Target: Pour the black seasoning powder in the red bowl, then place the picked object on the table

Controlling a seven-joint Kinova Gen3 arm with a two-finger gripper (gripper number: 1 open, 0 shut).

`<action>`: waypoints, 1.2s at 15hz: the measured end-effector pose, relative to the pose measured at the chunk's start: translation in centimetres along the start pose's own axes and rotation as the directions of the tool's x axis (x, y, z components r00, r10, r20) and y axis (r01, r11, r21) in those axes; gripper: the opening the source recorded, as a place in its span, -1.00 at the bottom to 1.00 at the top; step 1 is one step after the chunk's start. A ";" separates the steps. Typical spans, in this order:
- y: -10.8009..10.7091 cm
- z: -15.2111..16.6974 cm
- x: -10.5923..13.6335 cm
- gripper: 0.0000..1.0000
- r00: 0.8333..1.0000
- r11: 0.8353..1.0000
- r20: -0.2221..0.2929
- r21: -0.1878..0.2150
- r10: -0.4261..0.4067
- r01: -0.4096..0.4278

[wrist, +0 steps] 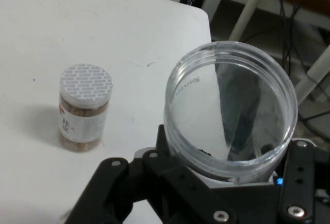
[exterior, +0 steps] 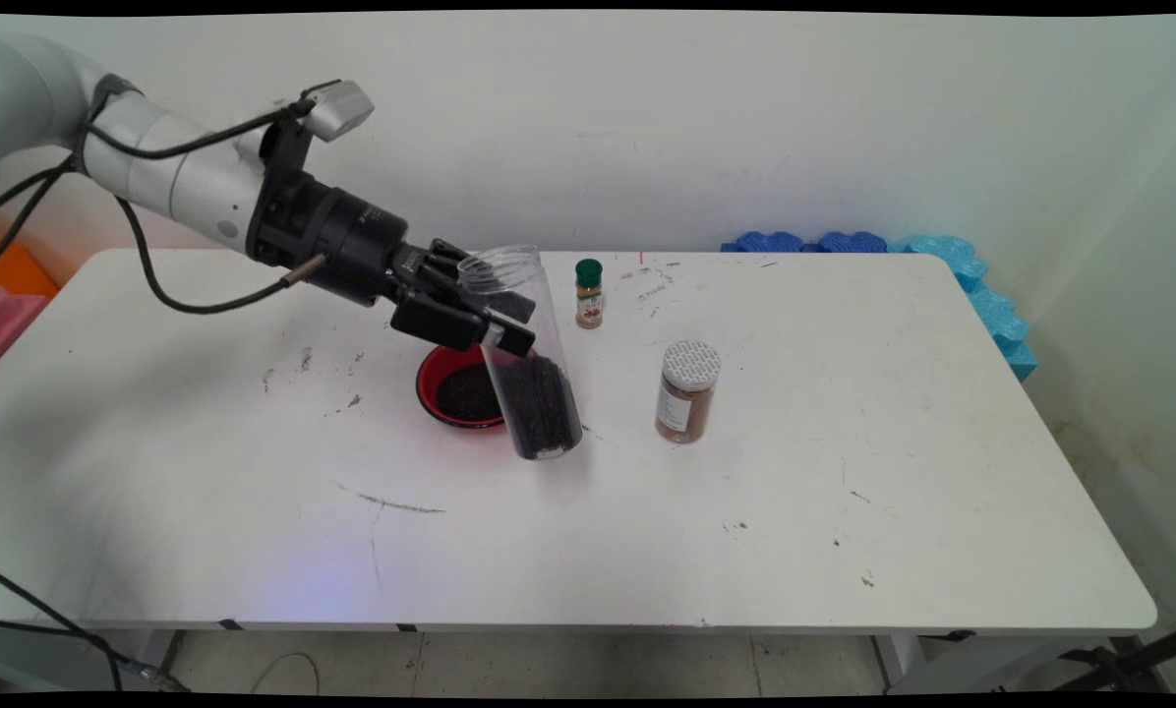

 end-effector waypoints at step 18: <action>0.4 1.4 0.4 -1.00 0.947 0.944 0.064 0.084 0.315 -0.320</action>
